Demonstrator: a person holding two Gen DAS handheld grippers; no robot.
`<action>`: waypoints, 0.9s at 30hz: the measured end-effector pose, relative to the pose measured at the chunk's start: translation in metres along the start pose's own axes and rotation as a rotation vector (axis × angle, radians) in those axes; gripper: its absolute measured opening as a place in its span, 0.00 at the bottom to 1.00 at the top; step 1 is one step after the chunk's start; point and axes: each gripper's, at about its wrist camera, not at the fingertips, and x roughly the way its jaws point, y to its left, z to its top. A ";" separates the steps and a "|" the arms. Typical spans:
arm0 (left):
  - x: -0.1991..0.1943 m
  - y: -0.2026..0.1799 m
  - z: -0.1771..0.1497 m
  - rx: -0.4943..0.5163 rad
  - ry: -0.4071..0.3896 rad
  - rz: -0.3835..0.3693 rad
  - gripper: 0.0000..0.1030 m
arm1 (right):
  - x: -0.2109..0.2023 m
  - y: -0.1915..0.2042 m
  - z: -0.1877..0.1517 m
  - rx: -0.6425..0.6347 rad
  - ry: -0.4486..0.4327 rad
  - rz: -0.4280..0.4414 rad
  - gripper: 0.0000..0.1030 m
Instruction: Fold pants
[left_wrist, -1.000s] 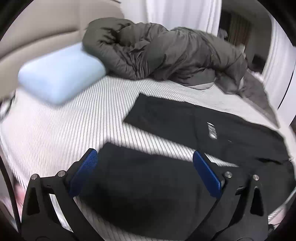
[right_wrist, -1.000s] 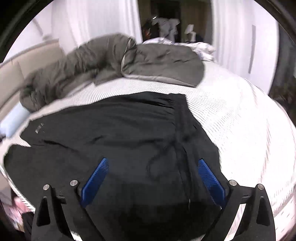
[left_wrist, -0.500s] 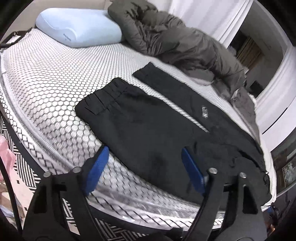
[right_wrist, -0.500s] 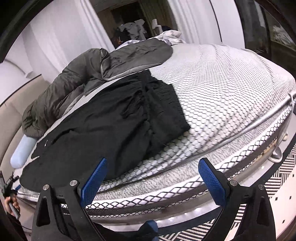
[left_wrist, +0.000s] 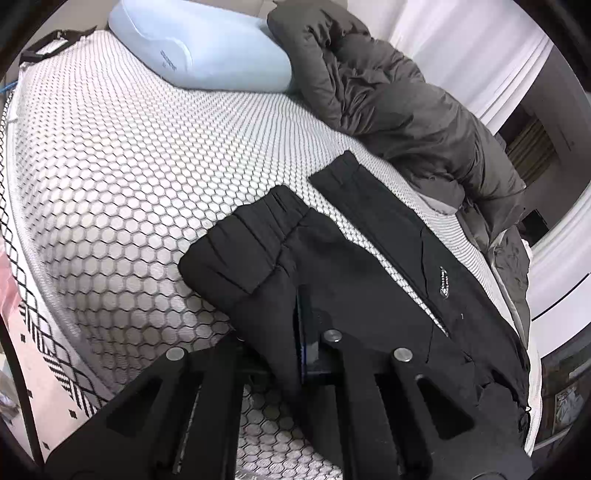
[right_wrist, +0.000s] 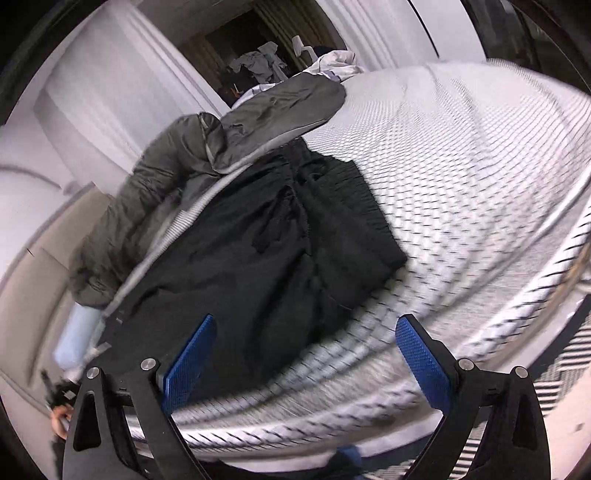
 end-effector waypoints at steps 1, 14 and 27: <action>-0.003 0.001 0.000 0.004 -0.001 -0.004 0.03 | 0.007 -0.001 0.004 0.019 0.005 0.019 0.88; -0.027 0.016 -0.013 0.028 0.010 -0.010 0.03 | -0.007 -0.005 0.001 0.025 -0.032 -0.056 0.13; -0.019 -0.051 0.074 0.087 -0.049 -0.021 0.02 | 0.003 0.061 0.082 -0.011 -0.268 -0.082 0.13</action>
